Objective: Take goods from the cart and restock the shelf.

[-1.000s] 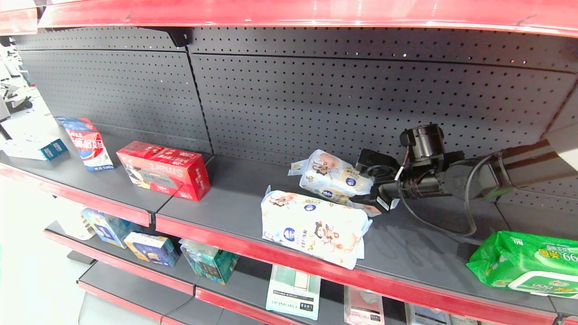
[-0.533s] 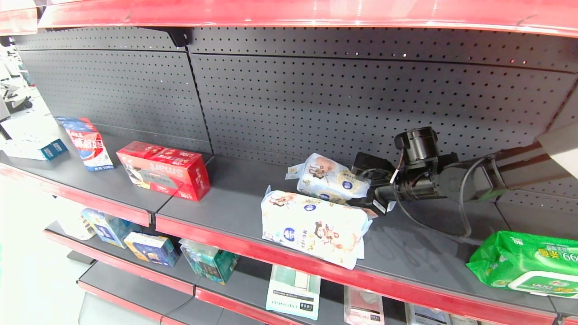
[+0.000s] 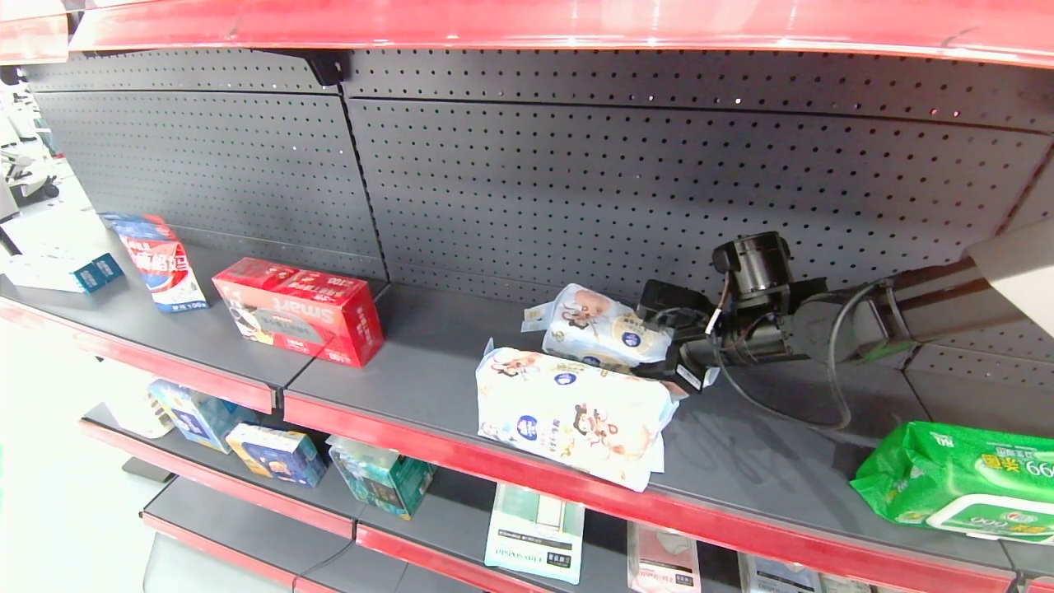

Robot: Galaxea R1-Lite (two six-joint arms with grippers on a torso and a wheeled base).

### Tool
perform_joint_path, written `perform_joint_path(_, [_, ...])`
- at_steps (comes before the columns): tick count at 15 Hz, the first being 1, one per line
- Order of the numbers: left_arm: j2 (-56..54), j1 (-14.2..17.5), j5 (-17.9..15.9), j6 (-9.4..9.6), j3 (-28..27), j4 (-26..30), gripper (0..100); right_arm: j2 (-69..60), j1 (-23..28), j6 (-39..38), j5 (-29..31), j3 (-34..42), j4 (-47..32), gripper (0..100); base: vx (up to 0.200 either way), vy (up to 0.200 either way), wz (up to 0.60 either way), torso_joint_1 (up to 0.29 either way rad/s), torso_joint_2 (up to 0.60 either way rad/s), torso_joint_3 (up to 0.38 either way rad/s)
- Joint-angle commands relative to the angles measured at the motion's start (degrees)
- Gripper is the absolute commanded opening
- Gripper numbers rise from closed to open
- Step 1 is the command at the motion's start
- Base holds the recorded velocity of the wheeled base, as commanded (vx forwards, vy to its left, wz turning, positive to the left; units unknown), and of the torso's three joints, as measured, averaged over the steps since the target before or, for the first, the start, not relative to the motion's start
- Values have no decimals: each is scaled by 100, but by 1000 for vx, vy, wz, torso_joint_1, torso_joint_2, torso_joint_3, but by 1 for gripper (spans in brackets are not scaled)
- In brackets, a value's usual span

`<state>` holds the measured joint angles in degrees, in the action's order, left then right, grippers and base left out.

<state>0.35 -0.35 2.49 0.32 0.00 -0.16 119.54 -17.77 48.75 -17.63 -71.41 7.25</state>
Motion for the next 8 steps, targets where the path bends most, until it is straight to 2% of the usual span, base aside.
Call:
perform_joint_path(1, [9,0,6,-5,0,-2,100,34,-33,29,5,13,4,0,0,0,0,0,0,0])
perform_joint_path(4, [9,0,-3,3,0,-2,100,78,-42,47,23,13,4,0,0,0,0,0,0,0])
perform_joint_path(5, [9,0,-3,3,0,-2,100,87,-42,38,31,13,4,100,0,0,0,0,0,0])
perform_joint_path(8, [9,0,-3,3,0,-2,100,96,-68,47,58,-4,4,100,0,0,0,0,0,0])
